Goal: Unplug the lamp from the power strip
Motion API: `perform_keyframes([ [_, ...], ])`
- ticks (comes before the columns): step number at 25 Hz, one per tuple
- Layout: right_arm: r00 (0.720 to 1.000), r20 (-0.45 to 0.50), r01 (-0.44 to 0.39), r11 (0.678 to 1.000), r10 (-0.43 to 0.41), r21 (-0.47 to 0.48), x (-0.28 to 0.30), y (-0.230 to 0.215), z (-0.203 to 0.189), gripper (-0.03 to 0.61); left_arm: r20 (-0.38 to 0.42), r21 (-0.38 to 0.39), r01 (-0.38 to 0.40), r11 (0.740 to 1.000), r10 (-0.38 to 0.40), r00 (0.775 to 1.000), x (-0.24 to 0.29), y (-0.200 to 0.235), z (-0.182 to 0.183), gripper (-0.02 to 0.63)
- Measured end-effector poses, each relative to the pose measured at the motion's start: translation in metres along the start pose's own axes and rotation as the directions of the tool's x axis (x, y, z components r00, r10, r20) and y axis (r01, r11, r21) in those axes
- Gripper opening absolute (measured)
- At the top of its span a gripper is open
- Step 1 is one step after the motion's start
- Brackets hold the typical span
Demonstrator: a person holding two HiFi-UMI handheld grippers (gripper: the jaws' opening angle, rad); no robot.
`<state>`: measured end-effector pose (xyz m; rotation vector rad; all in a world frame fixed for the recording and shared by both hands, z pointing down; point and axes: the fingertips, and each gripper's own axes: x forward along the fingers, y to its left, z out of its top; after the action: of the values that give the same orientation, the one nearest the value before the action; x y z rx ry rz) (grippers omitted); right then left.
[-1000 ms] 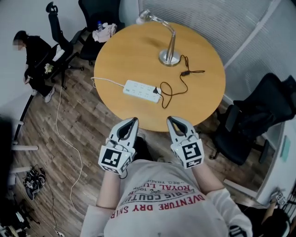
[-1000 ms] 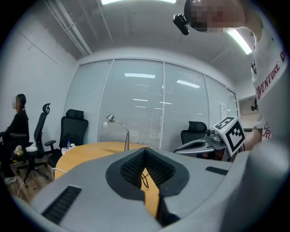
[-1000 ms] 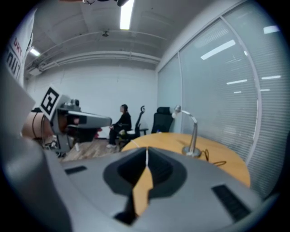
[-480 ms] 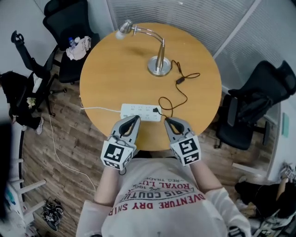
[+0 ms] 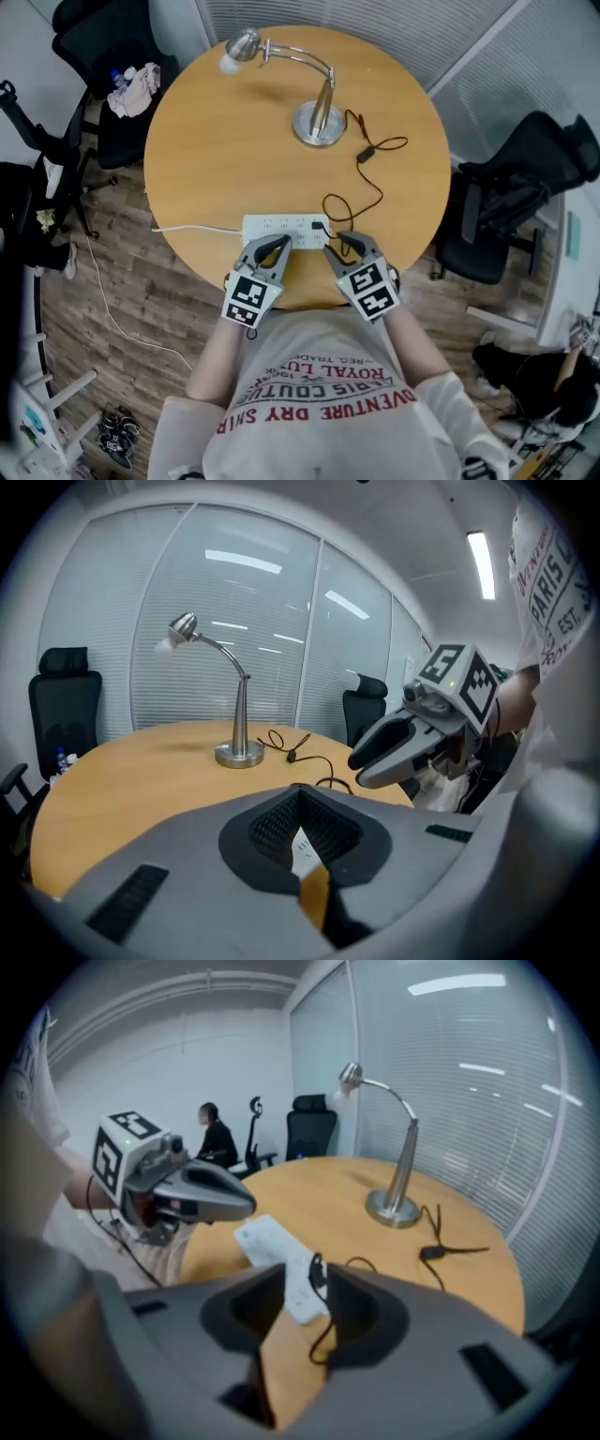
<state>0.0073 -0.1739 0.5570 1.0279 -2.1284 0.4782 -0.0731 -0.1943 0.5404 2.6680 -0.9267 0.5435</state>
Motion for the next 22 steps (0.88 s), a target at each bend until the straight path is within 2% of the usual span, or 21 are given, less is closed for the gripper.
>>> perform_keyframes([
  [3,0.997,-0.075,-0.04,0.997,0.035,-0.069,0.017,-0.007,-0.007,0.149,-0.08,-0.001,0.025,1.0,-0.025,0.997,0.025,0.001,-0.023,0.028],
  [5,0.99,-0.125,-0.075,0.99,0.06,-0.123,0.03,-0.008,-0.011,0.155,-0.131,-0.03,0.037,0.999,-0.04,0.991,0.038,0.003,-0.038,0.028],
  [10,0.955,-0.265,-0.195,0.955,0.133,-0.223,0.059,-0.01,-0.024,0.157,-0.215,-0.114,-0.02,0.993,-0.005,0.977,0.061,0.022,-0.063,0.028],
  [16,0.922,-0.356,-0.266,0.92,0.155,-0.288,0.081,-0.005,-0.03,0.161,-0.295,-0.118,-0.05,0.992,0.014,0.956,0.072,0.03,-0.08,0.029],
  [19,0.912,-0.387,-0.27,0.91,0.136,-0.315,0.089,-0.005,-0.035,0.154,-0.34,-0.08,-0.039,0.996,0.009,0.94,0.075,0.026,-0.088,0.028],
  [22,0.917,-0.386,-0.254,0.894,0.102,-0.368,0.093,-0.009,-0.034,0.089,-0.376,-0.05,-0.03,0.998,0.009,0.926,0.079,0.023,-0.092,0.029],
])
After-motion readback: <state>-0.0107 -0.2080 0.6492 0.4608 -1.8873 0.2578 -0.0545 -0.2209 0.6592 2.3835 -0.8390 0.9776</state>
